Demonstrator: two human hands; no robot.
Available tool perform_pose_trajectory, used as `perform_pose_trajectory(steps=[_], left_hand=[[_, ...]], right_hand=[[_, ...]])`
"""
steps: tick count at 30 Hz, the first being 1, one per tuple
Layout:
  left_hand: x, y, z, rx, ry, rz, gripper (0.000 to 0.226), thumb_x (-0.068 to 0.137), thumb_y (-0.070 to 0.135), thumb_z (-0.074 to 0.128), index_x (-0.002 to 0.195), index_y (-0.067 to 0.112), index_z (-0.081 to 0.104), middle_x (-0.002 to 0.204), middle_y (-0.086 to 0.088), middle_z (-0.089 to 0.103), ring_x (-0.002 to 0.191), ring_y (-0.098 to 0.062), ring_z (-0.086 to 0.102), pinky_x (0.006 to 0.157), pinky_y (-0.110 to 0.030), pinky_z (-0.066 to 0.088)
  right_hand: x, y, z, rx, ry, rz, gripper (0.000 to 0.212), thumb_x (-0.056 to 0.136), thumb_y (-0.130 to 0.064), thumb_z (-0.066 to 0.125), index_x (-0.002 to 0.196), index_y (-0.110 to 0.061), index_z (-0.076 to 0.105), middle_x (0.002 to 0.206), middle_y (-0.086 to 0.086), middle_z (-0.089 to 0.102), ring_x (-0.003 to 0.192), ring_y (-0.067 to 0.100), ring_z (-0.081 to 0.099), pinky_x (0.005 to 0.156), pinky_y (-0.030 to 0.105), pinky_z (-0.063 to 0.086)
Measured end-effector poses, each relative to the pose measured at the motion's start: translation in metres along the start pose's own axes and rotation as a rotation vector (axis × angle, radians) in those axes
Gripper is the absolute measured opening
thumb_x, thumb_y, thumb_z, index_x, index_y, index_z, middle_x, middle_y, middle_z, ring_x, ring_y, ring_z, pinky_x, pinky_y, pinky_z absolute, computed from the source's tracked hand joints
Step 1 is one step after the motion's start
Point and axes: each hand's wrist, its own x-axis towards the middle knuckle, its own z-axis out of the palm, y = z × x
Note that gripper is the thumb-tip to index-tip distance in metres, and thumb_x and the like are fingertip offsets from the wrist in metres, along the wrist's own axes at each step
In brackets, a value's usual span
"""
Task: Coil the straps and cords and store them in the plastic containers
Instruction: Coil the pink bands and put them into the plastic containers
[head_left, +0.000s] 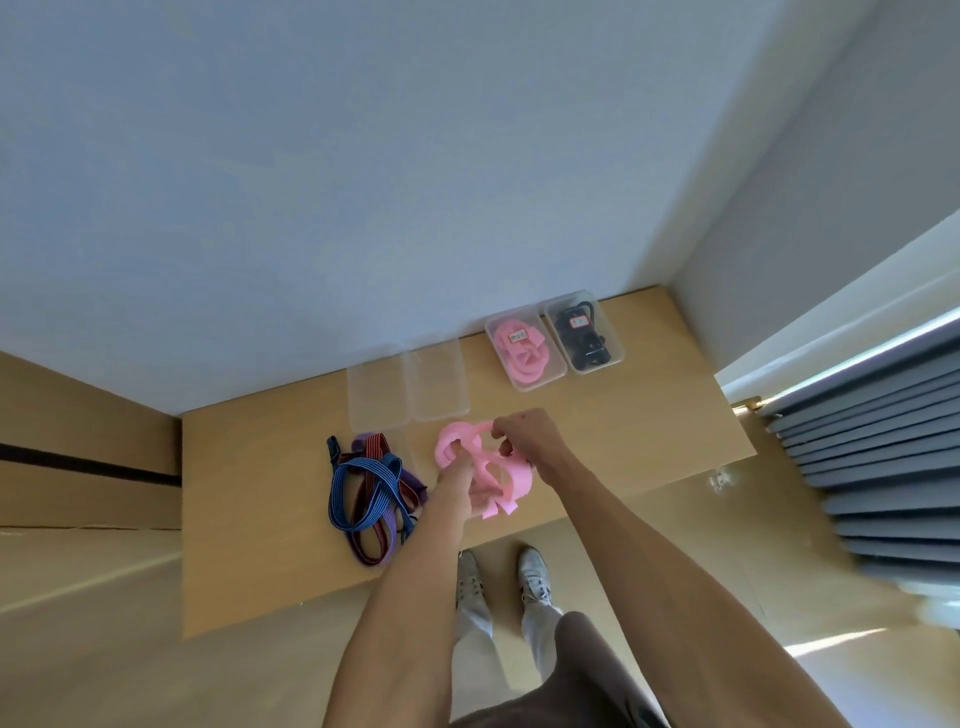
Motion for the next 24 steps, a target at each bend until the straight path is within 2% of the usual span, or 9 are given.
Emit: perform_pose_trajectory(steps=[2, 5, 7, 9, 12, 16, 20, 24], left_hand=[[0.01, -0.004, 0.007, 0.031, 0.106, 0.023, 0.03, 0.104, 0.026, 0.051, 0.117, -0.001, 0.054, 0.095, -0.017, 0.066, 0.06, -0.027, 0.067, 0.067, -0.035, 0.058], [0.028, -0.012, 0.014, 0.143, 0.212, 0.092, 0.027, 0.1, 0.019, 0.055, 0.119, -0.001, 0.058, 0.103, -0.017, 0.071, 0.085, -0.029, 0.072, 0.084, -0.039, 0.06], [0.035, -0.017, 0.015, 0.42, 0.334, 0.213, 0.028, 0.097, 0.021, 0.059, 0.117, 0.001, 0.06, 0.104, -0.014, 0.072, 0.09, -0.028, 0.072, 0.083, -0.039, 0.06], [0.041, -0.02, 0.016, 0.797, 0.451, 0.403, 0.033, 0.098, 0.026, 0.057, 0.124, 0.006, 0.058, 0.115, -0.012, 0.067, 0.097, -0.029, 0.068, 0.078, -0.036, 0.056], [0.054, -0.023, 0.021, 1.087, 0.405, 0.633, 0.026, 0.102, 0.022, 0.049, 0.122, 0.006, 0.055, 0.125, -0.013, 0.058, 0.101, -0.03, 0.063, 0.076, -0.037, 0.051], [0.072, -0.031, 0.026, 1.407, 0.403, 0.687, 0.02, 0.101, 0.013, 0.05, 0.12, 0.007, 0.055, 0.128, -0.012, 0.054, 0.1, -0.029, 0.064, 0.075, -0.035, 0.05], [0.081, -0.031, 0.029, 1.295, 0.425, 0.696, 0.017, 0.101, 0.012, 0.05, 0.115, 0.004, 0.055, 0.12, -0.014, 0.059, 0.096, -0.03, 0.066, 0.079, -0.039, 0.056], [0.08, -0.018, 0.025, 0.978, 0.371, 0.651, 0.01, 0.096, 0.01, 0.056, 0.096, 0.005, 0.065, 0.094, -0.01, 0.069, 0.084, -0.027, 0.067, 0.07, -0.036, 0.055]], right_hand=[[0.004, 0.015, 0.001, 0.001, 0.006, 0.034, 0.009, 0.079, -0.004, 0.059, 0.072, -0.003, 0.066, 0.058, 0.009, 0.065, 0.051, 0.019, 0.054, 0.046, 0.021, 0.036], [0.014, 0.041, 0.003, -0.055, 0.111, 0.036, 0.018, 0.081, -0.004, 0.057, 0.063, -0.008, 0.058, 0.067, 0.014, 0.068, 0.055, 0.021, 0.057, 0.045, 0.021, 0.038], [0.018, 0.057, 0.003, -0.06, 0.175, 0.048, 0.023, 0.082, -0.002, 0.055, 0.06, -0.01, 0.054, 0.067, 0.015, 0.068, 0.055, 0.021, 0.06, 0.046, 0.022, 0.042], [0.021, 0.07, 0.004, -0.048, 0.199, 0.076, 0.016, 0.082, -0.001, 0.053, 0.069, -0.004, 0.061, 0.07, 0.017, 0.069, 0.057, 0.022, 0.062, 0.053, 0.025, 0.048], [0.027, 0.087, 0.005, -0.036, 0.217, 0.099, 0.018, 0.081, -0.001, 0.053, 0.087, 0.005, 0.069, 0.081, 0.022, 0.073, 0.07, 0.028, 0.066, 0.061, 0.03, 0.052], [0.034, 0.1, 0.011, -0.049, 0.22, 0.112, 0.021, 0.079, -0.003, 0.05, 0.09, 0.001, 0.068, 0.084, 0.022, 0.073, 0.08, 0.032, 0.07, 0.071, 0.036, 0.057], [0.04, 0.103, 0.017, -0.039, 0.25, 0.12, 0.022, 0.081, -0.003, 0.047, 0.088, -0.002, 0.068, 0.084, 0.021, 0.072, 0.084, 0.036, 0.071, 0.074, 0.043, 0.06], [0.039, 0.095, 0.02, -0.025, 0.25, 0.09, 0.026, 0.084, -0.003, 0.047, 0.093, -0.002, 0.071, 0.087, 0.02, 0.072, 0.083, 0.037, 0.071, 0.075, 0.046, 0.06]])
